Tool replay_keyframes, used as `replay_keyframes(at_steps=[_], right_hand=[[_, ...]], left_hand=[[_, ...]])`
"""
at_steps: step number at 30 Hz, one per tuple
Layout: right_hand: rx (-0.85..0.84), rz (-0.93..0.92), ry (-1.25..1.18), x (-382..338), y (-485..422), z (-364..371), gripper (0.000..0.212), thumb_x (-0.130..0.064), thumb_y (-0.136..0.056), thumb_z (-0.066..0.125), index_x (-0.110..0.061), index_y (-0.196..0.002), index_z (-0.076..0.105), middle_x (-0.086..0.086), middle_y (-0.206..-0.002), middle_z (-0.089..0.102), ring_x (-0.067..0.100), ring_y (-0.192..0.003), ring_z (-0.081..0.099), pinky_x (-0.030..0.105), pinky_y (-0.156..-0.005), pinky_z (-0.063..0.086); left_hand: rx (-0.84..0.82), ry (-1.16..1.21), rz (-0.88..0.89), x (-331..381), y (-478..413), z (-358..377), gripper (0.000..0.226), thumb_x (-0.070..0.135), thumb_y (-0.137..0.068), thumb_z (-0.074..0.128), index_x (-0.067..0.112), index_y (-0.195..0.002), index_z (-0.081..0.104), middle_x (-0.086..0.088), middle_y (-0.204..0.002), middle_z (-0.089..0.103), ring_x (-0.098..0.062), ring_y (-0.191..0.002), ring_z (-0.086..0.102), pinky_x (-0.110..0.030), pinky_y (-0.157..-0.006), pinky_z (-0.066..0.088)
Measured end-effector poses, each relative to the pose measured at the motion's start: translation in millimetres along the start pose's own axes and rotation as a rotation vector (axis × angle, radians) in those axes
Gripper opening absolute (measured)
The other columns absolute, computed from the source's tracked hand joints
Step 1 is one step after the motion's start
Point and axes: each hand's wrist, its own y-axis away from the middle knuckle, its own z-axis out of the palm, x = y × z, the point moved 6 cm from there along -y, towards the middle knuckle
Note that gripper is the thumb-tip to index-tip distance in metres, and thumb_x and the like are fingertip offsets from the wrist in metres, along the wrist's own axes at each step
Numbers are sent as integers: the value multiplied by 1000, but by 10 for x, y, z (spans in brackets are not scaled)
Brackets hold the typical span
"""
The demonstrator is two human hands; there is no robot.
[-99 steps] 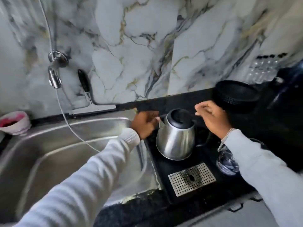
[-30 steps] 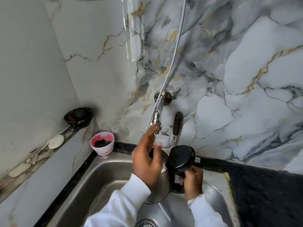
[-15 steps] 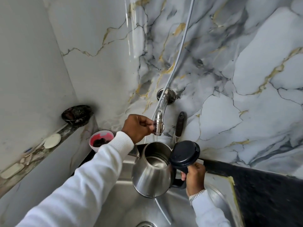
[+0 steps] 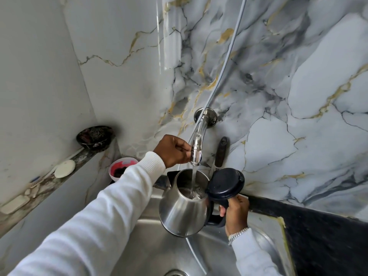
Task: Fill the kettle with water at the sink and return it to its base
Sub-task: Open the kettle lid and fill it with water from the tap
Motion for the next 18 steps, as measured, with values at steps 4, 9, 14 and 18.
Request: replay_keyframes(at_steps=[4, 9, 14, 18], right_hand=[[6, -4, 7, 33, -18, -37, 29, -18, -65, 52, -2, -43, 44, 3, -29, 34, 15, -30, 29, 23, -41, 23], [1, -7, 33, 70, -23, -51, 36, -18, -65, 52, 10, -44, 42, 5, -30, 34, 16, -30, 30, 24, -41, 24], [7, 6, 46, 105, -21, -47, 36, -18, -65, 51, 10, -44, 43, 5, -29, 34, 17, -31, 29, 26, -43, 25], [8, 13, 51, 97, -13, -68, 30, -18, -64, 51, 1, -42, 43, 7, -30, 34, 18, -32, 30, 29, -47, 25]], left_hand=[[8, -22, 25, -29, -4, -2, 15, -6, -76, 68, 8, -71, 69, -10, -68, 68, -21, -64, 67, -32, -72, 61], [26, -30, 46, -61, 0, -12, 13, -4, -77, 68, 8, -72, 69, -8, -67, 68, -15, -63, 67, -28, -71, 60], [4, -29, 69, -38, 19, -16, 11, -6, -79, 65, -8, -89, 68, -9, -72, 68, -12, -63, 66, -19, -66, 59], [-52, 37, 78, 22, 65, 26, 20, -11, -80, 57, 2, -83, 71, -10, -75, 70, -16, -69, 68, -25, -74, 60]])
